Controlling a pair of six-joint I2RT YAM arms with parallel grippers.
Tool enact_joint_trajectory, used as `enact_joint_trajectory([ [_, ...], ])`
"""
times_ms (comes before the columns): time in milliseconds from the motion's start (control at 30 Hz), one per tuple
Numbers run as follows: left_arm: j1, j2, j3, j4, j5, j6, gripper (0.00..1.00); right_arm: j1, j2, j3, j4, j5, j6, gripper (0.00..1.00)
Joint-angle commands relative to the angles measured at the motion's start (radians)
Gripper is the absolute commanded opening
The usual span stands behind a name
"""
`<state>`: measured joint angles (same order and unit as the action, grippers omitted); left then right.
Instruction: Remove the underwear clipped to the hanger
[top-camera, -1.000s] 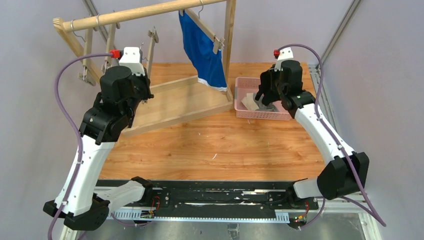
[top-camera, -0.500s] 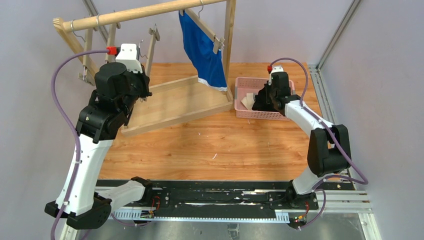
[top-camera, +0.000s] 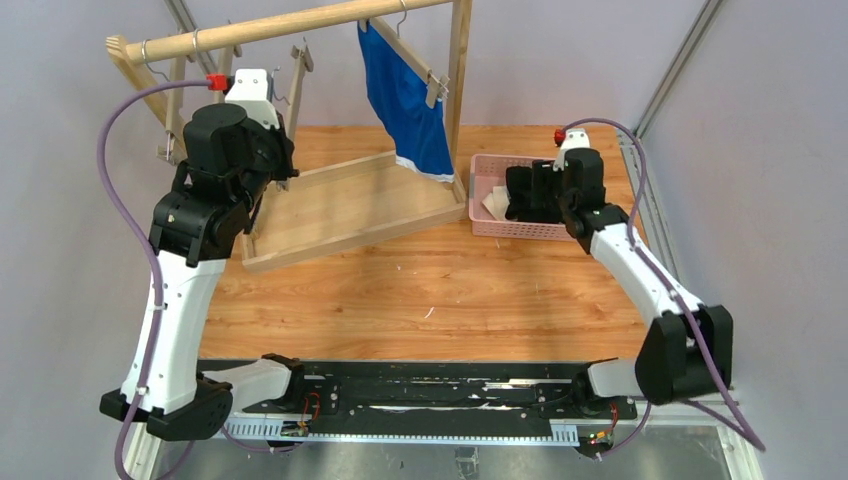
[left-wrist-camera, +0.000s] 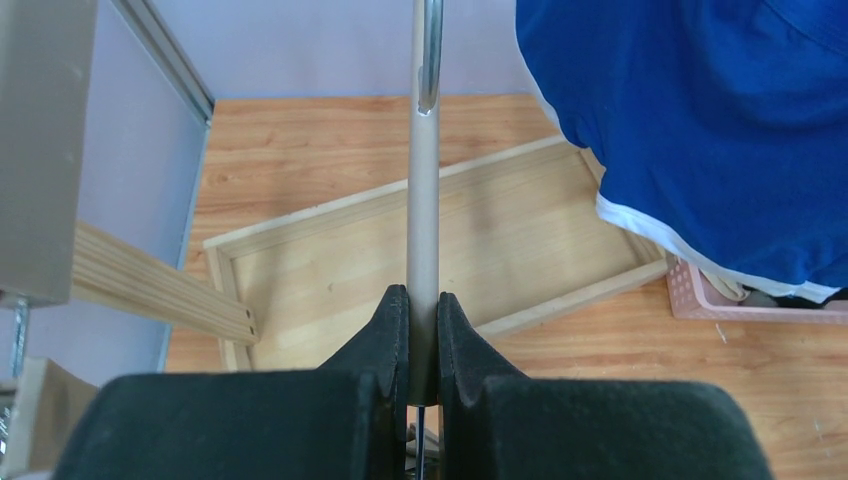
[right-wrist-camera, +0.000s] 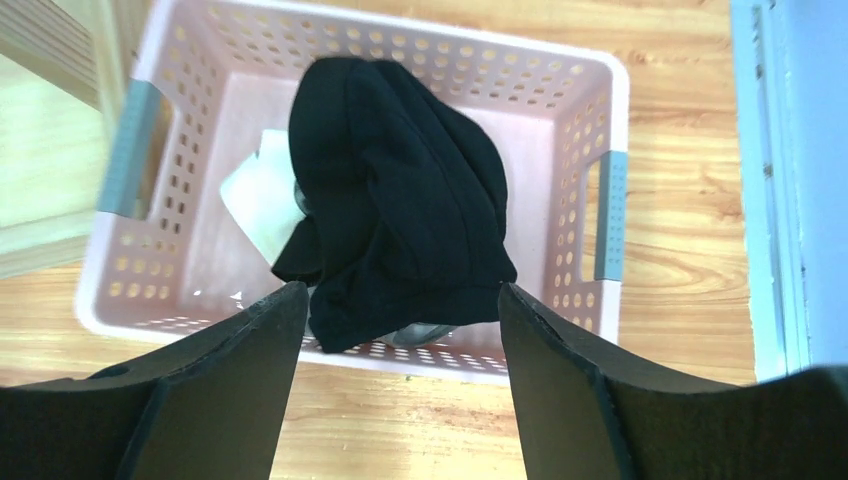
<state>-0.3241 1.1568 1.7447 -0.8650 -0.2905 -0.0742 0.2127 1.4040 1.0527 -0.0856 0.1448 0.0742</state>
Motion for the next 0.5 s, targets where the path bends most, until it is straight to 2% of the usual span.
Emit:
enact_joint_trajectory([
  [0, 0.045, 0.032, 0.075, 0.021, 0.071, -0.001, 0.0, -0.01, -0.135, -0.062, 0.015, -0.033, 0.019, 0.71],
  [200, 0.066, 0.071, 0.146, 0.025, 0.129, -0.008, 0.0, -0.007, -0.27, -0.112, 0.009, -0.08, 0.037, 0.72],
  [467, 0.081, 0.083, 0.224, 0.021, 0.09, 0.021, 0.0, 0.0, -0.341, -0.142, 0.011, -0.12, 0.066, 0.72],
])
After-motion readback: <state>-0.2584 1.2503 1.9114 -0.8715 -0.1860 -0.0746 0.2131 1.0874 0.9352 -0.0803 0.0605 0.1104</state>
